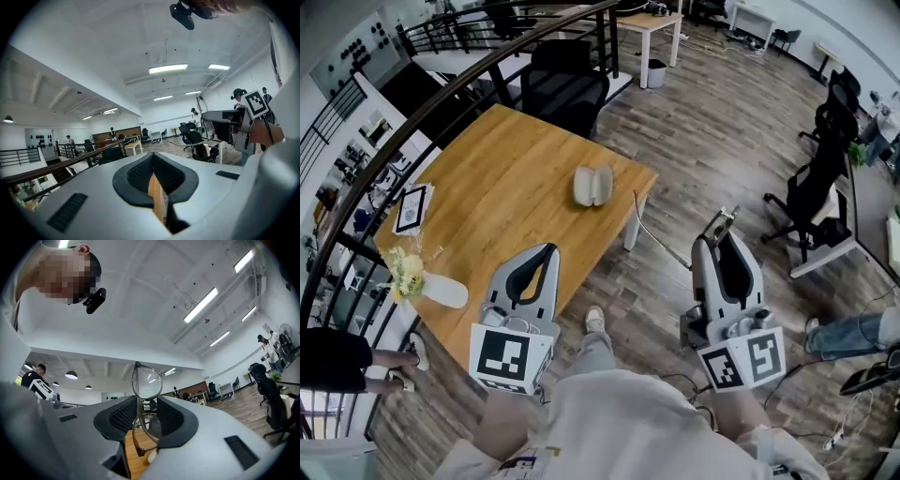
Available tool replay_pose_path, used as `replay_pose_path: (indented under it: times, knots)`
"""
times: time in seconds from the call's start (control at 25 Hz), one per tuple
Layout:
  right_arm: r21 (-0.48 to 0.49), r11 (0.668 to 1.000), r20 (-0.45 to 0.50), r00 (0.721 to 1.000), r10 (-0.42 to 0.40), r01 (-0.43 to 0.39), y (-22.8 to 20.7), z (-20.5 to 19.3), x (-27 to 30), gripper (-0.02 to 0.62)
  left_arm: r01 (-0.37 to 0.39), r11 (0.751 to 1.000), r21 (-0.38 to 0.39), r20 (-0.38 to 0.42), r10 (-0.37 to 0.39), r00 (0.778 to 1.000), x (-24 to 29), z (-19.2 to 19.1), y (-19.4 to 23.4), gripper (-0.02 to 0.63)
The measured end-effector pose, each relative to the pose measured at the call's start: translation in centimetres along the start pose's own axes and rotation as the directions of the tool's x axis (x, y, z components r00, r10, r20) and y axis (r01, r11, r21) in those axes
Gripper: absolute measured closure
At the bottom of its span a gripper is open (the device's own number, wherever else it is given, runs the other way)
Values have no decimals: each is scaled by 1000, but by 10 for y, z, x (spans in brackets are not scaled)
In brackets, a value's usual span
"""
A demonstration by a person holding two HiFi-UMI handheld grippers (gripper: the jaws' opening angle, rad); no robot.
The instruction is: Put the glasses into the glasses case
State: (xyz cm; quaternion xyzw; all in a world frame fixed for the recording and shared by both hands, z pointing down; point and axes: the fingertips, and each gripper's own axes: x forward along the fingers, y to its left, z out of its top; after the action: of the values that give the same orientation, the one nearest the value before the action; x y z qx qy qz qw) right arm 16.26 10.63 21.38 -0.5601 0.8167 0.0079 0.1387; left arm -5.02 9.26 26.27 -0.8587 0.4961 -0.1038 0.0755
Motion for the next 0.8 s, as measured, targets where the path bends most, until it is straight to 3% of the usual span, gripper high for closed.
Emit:
replay_pose_path:
  times: [0.4,0.8]
  knots:
    - [49,998,-137,990,-18,25,0,-81,161,440,68,997,-47,-100,-73,992,102,-57,106,589]
    - [131,981,-283,954,-104,145,-21,-187,273,439,120,987,-105,-198,-139,970,178,-127,173,589]
